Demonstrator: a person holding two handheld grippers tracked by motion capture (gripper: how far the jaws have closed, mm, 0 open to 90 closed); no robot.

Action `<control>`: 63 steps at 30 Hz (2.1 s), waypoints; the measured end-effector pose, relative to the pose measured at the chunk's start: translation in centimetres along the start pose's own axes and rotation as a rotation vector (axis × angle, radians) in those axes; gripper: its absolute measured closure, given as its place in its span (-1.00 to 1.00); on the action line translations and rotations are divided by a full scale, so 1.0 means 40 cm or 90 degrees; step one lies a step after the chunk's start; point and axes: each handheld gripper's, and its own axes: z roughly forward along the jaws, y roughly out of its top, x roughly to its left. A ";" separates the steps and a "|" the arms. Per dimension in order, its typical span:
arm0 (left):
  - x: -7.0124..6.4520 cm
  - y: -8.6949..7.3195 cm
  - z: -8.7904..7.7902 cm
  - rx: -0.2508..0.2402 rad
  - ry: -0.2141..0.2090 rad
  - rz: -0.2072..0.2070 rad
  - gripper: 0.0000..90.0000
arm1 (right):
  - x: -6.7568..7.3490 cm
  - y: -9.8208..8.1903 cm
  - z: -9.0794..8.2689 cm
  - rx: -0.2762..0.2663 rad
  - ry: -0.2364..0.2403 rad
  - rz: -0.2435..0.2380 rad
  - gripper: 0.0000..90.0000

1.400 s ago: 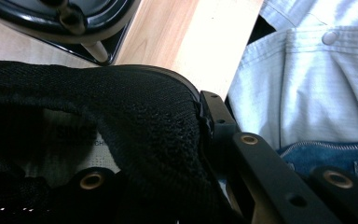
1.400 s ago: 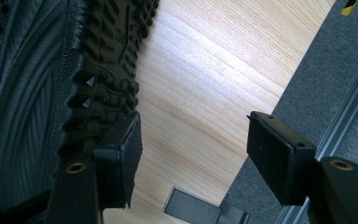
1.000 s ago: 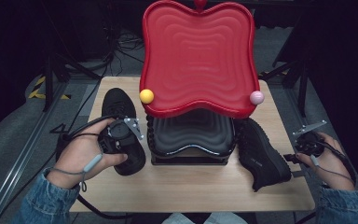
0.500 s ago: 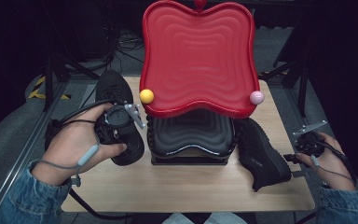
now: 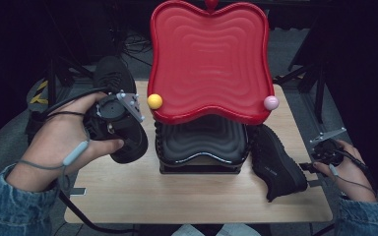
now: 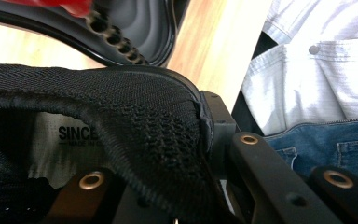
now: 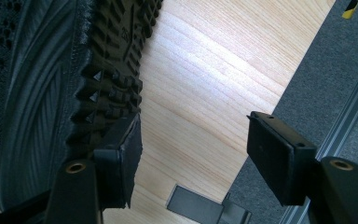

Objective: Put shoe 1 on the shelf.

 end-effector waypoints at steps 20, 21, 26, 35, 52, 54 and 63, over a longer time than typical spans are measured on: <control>-0.033 0.037 -0.143 -0.010 0.052 0.059 0.87 | -0.010 -0.010 0.004 0.001 0.007 0.006 -0.19; -0.033 0.037 -0.143 -0.010 0.052 0.059 0.87 | -0.010 -0.010 0.004 0.001 0.007 0.006 -0.19; -0.030 0.070 -0.170 -0.006 0.060 0.064 0.87 | -0.019 -0.012 0.012 0.001 0.013 0.006 -0.19; -0.029 0.131 -0.194 -0.010 0.069 0.082 0.89 | -0.023 -0.005 0.021 0.002 0.022 -0.001 -0.19; -0.033 0.277 -0.171 -0.035 0.069 0.142 0.88 | -0.023 -0.004 0.018 -0.005 0.026 -0.009 -0.19; -0.029 0.291 -0.166 -0.039 0.072 0.148 0.87 | -0.018 -0.001 0.020 0.000 0.024 -0.013 -0.19; -0.010 0.340 -0.143 -0.043 0.074 0.168 0.87 | 0.001 0.012 0.029 0.004 0.031 -0.031 -0.19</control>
